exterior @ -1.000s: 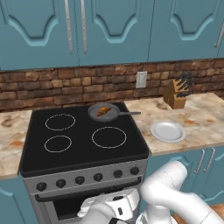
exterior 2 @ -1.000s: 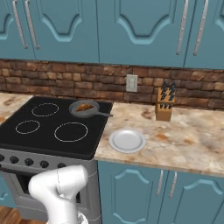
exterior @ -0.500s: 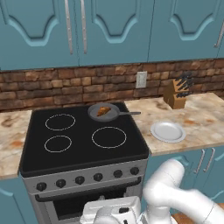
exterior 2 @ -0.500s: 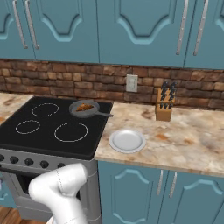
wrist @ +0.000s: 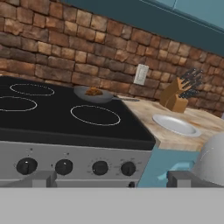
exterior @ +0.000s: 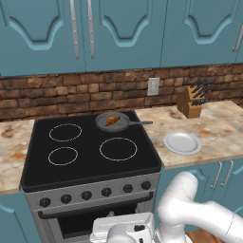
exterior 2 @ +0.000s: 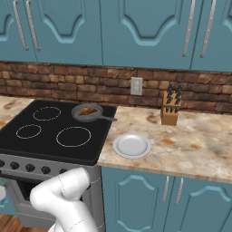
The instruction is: Pick the croissant and place it on the pan. Then turn on the stove to warm the croissant.
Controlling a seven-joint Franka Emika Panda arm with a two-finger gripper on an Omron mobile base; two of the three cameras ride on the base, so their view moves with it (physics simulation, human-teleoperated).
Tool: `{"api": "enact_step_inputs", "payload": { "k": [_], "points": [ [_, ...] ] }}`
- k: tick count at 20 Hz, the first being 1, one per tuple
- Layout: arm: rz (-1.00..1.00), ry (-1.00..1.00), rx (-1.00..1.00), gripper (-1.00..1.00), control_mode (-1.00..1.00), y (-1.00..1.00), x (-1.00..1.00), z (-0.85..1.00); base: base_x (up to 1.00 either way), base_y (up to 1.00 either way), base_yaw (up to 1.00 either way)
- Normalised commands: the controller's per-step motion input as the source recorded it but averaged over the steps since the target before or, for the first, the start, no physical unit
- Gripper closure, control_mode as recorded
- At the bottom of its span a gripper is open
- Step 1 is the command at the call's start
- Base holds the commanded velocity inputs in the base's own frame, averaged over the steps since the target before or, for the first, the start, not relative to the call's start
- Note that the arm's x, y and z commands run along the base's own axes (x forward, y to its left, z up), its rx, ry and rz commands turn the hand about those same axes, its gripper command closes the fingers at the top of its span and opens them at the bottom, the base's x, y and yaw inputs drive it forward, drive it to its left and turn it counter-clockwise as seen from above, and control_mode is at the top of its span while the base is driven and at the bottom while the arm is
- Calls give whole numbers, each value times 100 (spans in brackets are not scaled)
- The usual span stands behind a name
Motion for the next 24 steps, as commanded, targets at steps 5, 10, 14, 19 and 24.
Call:
{"api": "enact_step_inputs", "payload": {
  "k": [5, 10, 14, 19, 24],
  "points": [
    [7, 0, 0, -100, -100, 0, 42, -7, 0, 0, 0],
    [5, 0, 0, -100, -100, 3, 37, -16, 0, 0, 0],
    [2, -1, 0, -100, -100, 6, 30, -29, 0, 0, 0],
    [0, -2, 0, -100, -100, 12, 28, -33, 0, 0, 0],
    [0, -3, 0, -100, -100, 24, 23, -32, 0, 0, 0]
  ]
}}
